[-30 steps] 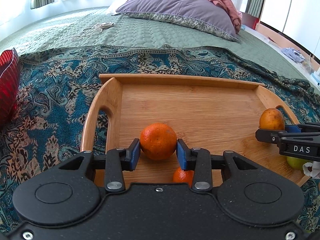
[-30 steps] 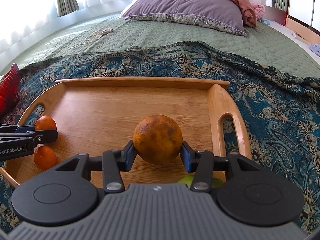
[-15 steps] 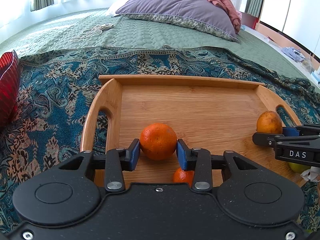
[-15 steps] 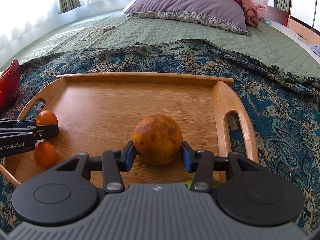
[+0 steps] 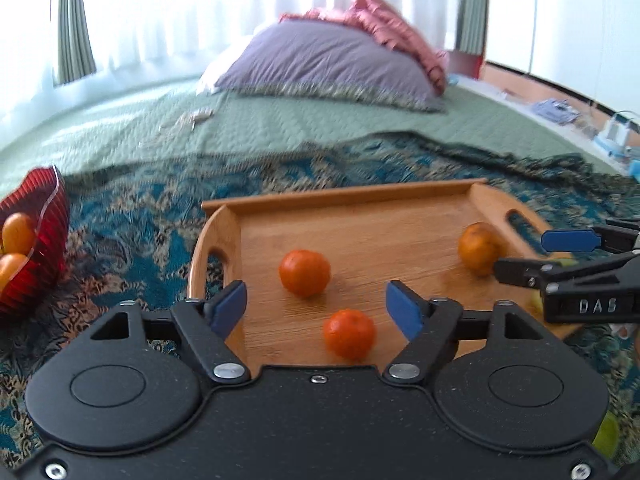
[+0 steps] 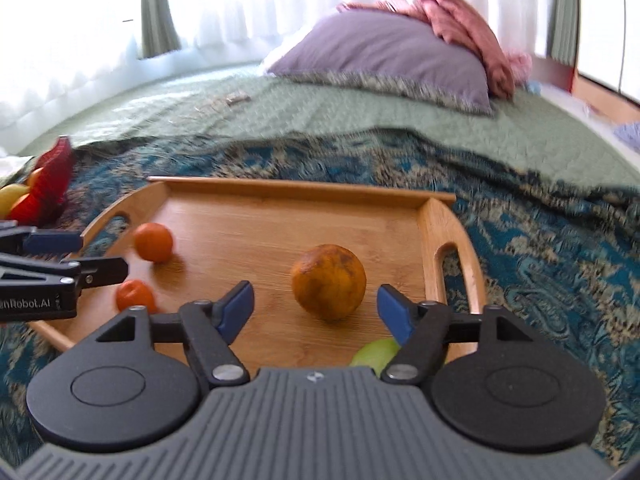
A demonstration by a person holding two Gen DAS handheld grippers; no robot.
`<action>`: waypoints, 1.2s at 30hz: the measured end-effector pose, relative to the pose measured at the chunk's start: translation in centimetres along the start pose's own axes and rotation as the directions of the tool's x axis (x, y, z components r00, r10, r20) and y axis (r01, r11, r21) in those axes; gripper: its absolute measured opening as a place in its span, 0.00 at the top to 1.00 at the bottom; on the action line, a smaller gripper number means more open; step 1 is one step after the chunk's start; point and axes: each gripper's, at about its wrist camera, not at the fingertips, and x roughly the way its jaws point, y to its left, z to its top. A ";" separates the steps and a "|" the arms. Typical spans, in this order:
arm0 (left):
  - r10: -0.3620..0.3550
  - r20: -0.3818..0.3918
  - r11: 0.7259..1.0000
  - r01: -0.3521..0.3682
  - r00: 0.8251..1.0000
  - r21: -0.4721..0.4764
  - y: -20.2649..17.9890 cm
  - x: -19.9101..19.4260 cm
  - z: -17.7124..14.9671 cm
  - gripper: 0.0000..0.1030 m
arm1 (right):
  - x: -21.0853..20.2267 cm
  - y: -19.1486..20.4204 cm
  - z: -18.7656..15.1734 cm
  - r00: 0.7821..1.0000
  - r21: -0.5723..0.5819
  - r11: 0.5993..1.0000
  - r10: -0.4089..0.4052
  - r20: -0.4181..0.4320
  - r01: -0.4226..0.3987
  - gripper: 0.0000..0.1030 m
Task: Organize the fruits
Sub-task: 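Release the mandarin with the left tool while the right tool releases the orange fruit, then move both open tools back to the large green apple and red date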
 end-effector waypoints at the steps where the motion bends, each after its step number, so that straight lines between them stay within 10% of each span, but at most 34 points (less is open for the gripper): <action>1: -0.003 0.011 1.000 0.003 1.000 0.007 -0.3 -0.8 -0.2 0.24 | -0.8 0.3 -0.3 1.000 -0.024 1.000 0.002 0.021 -0.001 0.17; 11: -0.034 0.040 0.999 0.034 0.999 0.012 -2.5 -5.4 -4.0 0.18 | -6.3 0.8 -4.0 0.991 -0.075 0.997 0.020 0.131 -0.010 0.00; 36: -0.051 0.039 0.997 0.048 0.998 0.056 -5.5 -9.0 -10.0 0.06 | -11.0 1.6 -11.1 0.977 -0.101 0.994 0.056 0.206 -0.036 0.00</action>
